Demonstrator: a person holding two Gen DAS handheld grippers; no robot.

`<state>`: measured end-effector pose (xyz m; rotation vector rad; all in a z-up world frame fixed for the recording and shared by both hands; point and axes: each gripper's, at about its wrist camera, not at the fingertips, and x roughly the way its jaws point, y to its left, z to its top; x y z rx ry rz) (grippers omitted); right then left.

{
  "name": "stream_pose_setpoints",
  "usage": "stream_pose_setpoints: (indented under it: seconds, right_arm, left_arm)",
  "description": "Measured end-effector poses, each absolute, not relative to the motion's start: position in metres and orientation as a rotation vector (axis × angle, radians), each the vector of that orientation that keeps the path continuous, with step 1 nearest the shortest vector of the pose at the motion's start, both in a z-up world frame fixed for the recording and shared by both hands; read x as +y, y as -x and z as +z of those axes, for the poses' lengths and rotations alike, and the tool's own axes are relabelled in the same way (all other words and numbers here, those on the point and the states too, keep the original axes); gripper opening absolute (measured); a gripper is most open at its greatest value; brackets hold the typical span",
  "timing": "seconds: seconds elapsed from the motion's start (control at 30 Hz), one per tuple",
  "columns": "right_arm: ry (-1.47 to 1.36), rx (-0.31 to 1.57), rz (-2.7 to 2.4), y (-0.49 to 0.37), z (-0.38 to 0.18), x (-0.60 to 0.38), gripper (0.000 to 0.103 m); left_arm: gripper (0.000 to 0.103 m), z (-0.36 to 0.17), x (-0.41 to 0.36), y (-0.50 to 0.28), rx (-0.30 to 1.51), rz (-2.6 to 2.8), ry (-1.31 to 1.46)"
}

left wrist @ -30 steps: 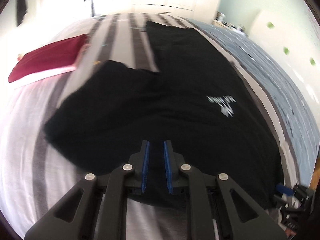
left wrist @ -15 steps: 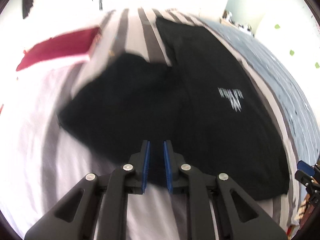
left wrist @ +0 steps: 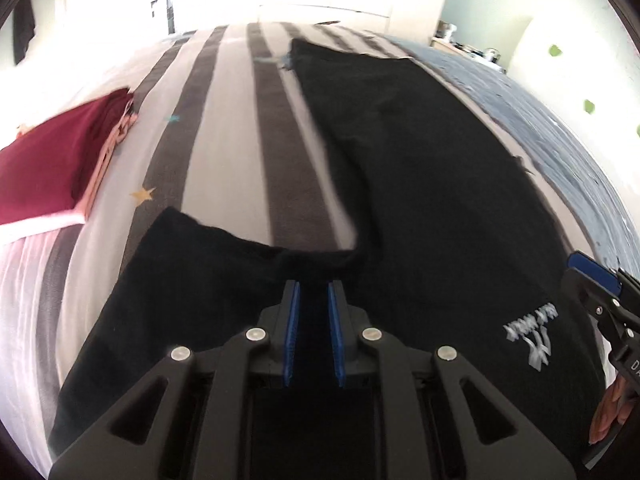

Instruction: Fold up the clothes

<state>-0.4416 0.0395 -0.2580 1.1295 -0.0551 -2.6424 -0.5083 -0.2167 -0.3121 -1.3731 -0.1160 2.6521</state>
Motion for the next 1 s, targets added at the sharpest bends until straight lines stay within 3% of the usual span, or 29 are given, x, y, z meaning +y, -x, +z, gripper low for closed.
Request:
stream_pose_setpoints:
  seconds: [0.17, 0.4, 0.5, 0.77, 0.9, 1.0]
  right_arm:
    - [-1.227, -0.105, -2.616, 0.462, -0.287, 0.046, 0.033]
    - [-1.262, -0.102, -2.604, 0.466, -0.287, 0.047, 0.033]
    - [-1.241, -0.083, -2.594, 0.473, -0.279, 0.041, 0.033]
    - [-1.183, -0.084, -2.608, 0.527, -0.271, 0.025, 0.033]
    - [-1.27, -0.088, -2.592, 0.546, -0.291, 0.027, 0.033]
    - [-1.263, -0.108, -2.583, 0.543, -0.302, 0.031, 0.033]
  left_arm:
    - [0.002, -0.315, -0.257, 0.52, -0.208, 2.714, 1.354]
    - [0.004, -0.31, -0.284, 0.518, -0.15, 2.805, 1.4]
    - [0.004, -0.304, -0.286, 0.527, -0.229, 2.789, 1.379]
    - [0.004, -0.291, -0.199, 0.579, -0.193, 2.591, 1.239]
    - [0.004, -0.315, -0.17, 0.606, -0.116, 2.563, 1.3]
    - [0.011, -0.335, -0.181, 0.614, -0.185, 2.57, 1.368]
